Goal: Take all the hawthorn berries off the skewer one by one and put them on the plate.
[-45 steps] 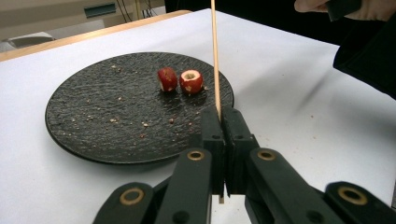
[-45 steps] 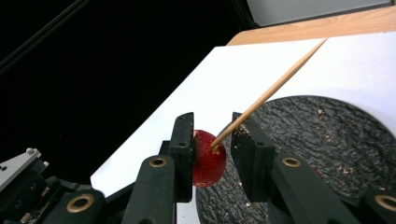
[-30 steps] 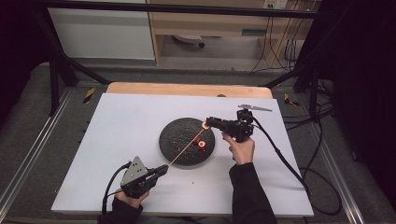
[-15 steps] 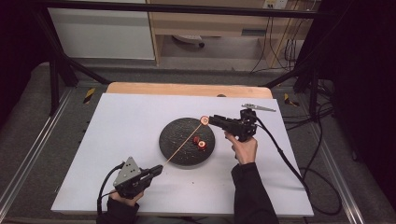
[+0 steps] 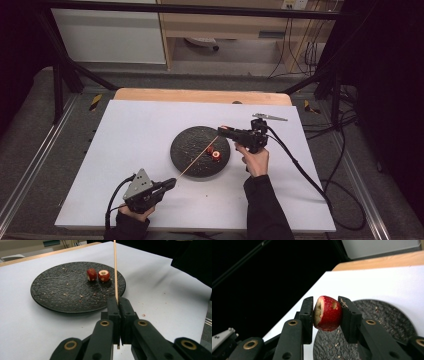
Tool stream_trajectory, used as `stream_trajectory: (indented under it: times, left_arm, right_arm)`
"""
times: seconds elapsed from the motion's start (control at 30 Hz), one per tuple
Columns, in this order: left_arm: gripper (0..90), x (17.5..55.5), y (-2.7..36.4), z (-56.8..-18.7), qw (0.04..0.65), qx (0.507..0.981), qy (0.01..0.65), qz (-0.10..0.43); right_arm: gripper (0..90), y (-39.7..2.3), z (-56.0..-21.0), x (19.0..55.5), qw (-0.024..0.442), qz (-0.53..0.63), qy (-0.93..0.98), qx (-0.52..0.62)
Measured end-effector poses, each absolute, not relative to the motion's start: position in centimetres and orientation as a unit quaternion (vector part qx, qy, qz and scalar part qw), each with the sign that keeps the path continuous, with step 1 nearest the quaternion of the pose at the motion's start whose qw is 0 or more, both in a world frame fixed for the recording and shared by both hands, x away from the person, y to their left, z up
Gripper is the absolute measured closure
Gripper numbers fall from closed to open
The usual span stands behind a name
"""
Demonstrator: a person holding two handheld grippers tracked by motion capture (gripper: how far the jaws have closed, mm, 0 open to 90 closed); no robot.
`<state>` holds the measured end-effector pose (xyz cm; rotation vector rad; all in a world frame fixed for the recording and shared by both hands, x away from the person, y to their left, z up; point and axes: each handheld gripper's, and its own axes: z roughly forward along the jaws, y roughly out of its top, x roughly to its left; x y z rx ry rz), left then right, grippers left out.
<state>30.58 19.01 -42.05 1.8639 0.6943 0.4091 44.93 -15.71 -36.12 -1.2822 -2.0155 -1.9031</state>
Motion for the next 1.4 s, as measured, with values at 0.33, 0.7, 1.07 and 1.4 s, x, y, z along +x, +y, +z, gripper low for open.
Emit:
stream_trajectory:
  times: [0.33, 0.7, 1.07, 1.4]
  left_arm:
    - [88.7, 31.0, 19.9, -41.9, 0.533, 0.769, 0.305, 0.175]
    - [88.6, 32.0, 21.1, -42.2, 0.528, 0.755, 0.342, 0.182]
    - [88.6, 32.3, 20.8, -42.4, 0.519, 0.761, 0.347, 0.179]
    - [88.5, 32.6, 20.7, -42.4, 0.513, 0.763, 0.352, 0.176]
  right_arm:
    - [67.0, -17.8, -34.5, 45.4, -0.014, -0.61, -0.651, -0.452]
    - [66.9, -12.1, -40.9, 44.1, 0.003, -0.524, -0.735, -0.43]
    - [62.2, -10.3, -44.2, 43.5, 0.002, -0.481, -0.769, -0.421]
    - [44.8, -12.0, -41.3, 42.6, -0.04, -0.499, -0.766, -0.404]
